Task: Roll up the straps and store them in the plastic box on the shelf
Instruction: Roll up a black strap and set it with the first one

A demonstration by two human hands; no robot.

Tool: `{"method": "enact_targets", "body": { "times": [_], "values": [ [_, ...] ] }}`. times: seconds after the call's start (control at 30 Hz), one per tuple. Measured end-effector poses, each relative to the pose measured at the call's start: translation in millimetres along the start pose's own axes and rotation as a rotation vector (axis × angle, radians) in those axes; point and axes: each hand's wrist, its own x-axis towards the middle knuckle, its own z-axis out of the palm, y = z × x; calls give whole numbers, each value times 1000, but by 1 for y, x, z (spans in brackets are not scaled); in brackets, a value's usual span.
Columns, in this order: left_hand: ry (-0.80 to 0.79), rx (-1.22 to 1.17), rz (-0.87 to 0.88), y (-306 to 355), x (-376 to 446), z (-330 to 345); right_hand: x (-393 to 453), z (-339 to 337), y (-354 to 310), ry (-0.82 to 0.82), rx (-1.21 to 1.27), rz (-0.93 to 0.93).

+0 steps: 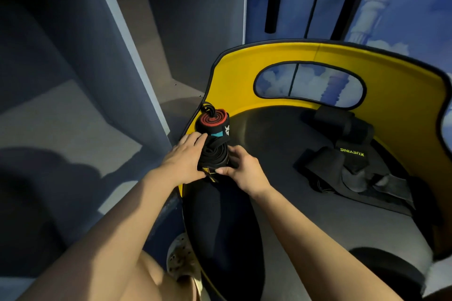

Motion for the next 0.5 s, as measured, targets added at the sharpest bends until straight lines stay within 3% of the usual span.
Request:
{"method": "enact_targets", "body": {
  "times": [0.5],
  "values": [
    [-11,15,26,-26,9,0,22,32,-3,76,-12,-9]
  ]
}}
